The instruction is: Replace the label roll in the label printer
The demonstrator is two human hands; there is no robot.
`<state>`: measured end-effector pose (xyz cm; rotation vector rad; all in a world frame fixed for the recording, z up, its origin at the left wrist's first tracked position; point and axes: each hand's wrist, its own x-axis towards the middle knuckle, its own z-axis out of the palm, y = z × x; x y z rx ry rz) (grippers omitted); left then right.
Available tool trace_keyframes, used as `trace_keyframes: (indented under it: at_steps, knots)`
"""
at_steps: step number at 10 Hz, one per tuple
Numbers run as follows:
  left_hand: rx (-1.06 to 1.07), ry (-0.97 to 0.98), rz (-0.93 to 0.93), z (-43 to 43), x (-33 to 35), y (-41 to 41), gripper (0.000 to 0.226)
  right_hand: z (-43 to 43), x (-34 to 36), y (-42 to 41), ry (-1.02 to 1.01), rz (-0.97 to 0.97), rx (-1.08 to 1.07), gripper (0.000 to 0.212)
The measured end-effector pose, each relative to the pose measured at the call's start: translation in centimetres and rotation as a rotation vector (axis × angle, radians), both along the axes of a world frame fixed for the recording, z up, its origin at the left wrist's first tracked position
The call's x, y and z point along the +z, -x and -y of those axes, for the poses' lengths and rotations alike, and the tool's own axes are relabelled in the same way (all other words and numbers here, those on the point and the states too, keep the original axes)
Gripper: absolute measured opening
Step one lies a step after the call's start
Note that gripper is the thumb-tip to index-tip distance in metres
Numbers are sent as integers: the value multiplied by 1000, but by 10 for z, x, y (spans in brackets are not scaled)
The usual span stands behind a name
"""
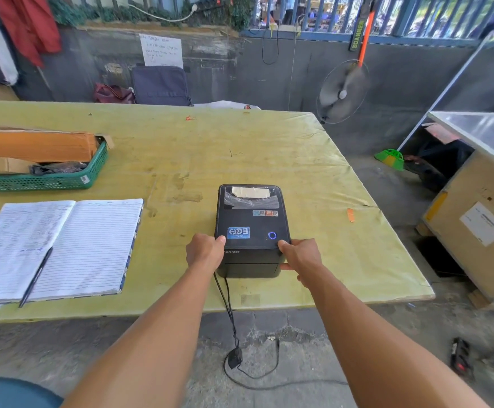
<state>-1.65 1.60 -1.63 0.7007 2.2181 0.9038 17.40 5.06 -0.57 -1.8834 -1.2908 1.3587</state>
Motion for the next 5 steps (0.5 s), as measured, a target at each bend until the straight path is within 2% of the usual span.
trace_keyframes:
  at_steps: [3, 4, 5]
  knots:
    - [-2, -19, -48, 7, 5, -6, 37, -2, 1, -11, -136, 182, 144, 32]
    - [-18, -73, 26, 11, 4, 2, 35, -14, 0, -22, -93, 91, 106, 21]
    - [9, -140, 162, 33, -17, 18, 18, -16, 8, -41, -68, -32, 32, 15]
